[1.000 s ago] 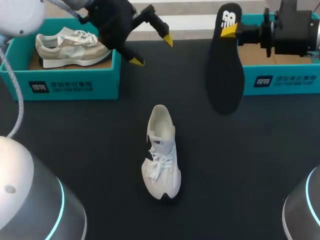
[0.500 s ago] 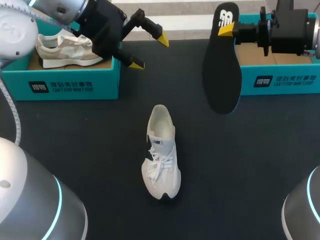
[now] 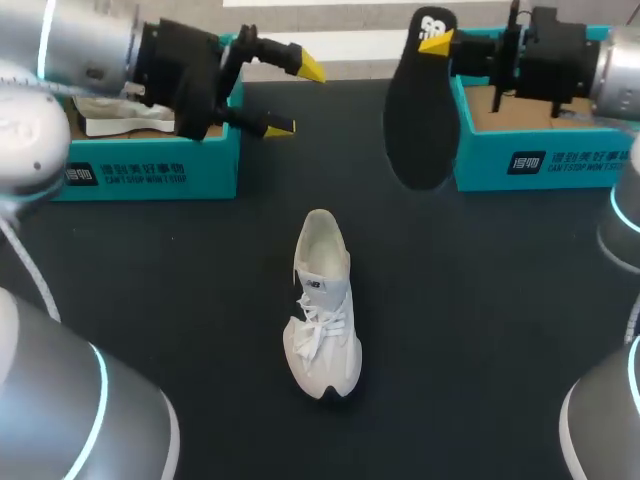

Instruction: Take the shoe out of the shoebox, open the shoe tongue, remove and reinsert the insole, then place the shoe into the shoebox

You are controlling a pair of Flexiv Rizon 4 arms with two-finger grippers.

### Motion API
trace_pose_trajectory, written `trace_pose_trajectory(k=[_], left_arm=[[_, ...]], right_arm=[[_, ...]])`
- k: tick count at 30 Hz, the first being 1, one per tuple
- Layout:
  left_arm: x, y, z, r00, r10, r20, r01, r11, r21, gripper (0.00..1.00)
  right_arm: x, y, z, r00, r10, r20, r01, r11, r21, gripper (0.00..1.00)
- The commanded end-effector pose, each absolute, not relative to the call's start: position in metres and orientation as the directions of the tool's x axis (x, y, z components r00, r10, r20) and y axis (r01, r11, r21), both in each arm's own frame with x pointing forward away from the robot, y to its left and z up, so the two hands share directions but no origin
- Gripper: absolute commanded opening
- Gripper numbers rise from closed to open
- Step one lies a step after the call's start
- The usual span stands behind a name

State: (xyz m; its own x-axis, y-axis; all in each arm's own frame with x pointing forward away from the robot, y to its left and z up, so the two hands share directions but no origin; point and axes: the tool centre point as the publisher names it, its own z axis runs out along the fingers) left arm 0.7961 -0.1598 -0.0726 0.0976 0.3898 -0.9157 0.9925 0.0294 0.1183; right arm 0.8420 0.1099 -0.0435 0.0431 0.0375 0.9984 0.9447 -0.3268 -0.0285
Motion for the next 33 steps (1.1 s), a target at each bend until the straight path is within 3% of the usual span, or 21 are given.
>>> trace_pose_trajectory(k=[1, 18, 20, 23, 24, 26, 31, 32, 33], left_arm=[[0.789, -0.162, -0.084, 0.131, 0.156, -0.979, 0.987, 0.069, 0.143, 1.0], [0.792, -0.197, -0.083, 0.081, 0.007, -0.997, 0.986, 0.142, 0.081, 0.98], [0.794, -0.202, -0.082, 0.081, -0.004, -0.997, 0.985, 0.153, 0.079, 0.88], [0.794, -0.212, -0.082, 0.086, -0.012, -0.996, 0.985, 0.148, 0.083, 0.53], [0.794, -0.214, -0.083, 0.087, -0.013, -0.996, 0.985, 0.148, 0.084, 0.48], [0.794, -0.218, -0.083, 0.09, -0.016, -0.996, 0.986, 0.145, 0.087, 0.4], [0.797, -0.224, -0.086, 0.099, -0.012, -0.995, 0.985, 0.143, 0.097, 0.33], [0.798, -0.224, -0.086, 0.1, -0.012, -0.995, 0.985, 0.144, 0.098, 0.24], [0.798, -0.224, -0.087, 0.101, -0.011, -0.995, 0.984, 0.146, 0.098, 0.0]], right_arm=[[0.857, 0.145, -0.052, 0.078, 0.023, 0.997, 0.955, -0.29, -0.068, 0.0], [0.867, 0.18, -0.076, 0.18, 0.035, 0.983, 0.959, -0.228, -0.168, 0.0], [0.868, 0.183, -0.077, 0.179, 0.032, 0.983, 0.96, -0.225, -0.167, 0.0], [0.868, 0.187, -0.077, 0.178, 0.029, 0.984, 0.961, -0.22, -0.168, 0.0], [0.868, 0.187, -0.078, 0.178, 0.029, 0.984, 0.961, -0.219, -0.168, 0.0], [0.867, 0.189, -0.078, 0.18, 0.028, 0.983, 0.961, -0.22, -0.17, 0.0], [0.862, 0.193, -0.08, 0.185, 0.024, 0.982, 0.959, -0.222, -0.175, 0.0], [0.861, 0.193, -0.081, 0.186, 0.023, 0.982, 0.959, -0.224, -0.176, 0.0], [0.86, 0.194, -0.081, 0.187, 0.022, 0.982, 0.958, -0.225, -0.177, 0.0]])
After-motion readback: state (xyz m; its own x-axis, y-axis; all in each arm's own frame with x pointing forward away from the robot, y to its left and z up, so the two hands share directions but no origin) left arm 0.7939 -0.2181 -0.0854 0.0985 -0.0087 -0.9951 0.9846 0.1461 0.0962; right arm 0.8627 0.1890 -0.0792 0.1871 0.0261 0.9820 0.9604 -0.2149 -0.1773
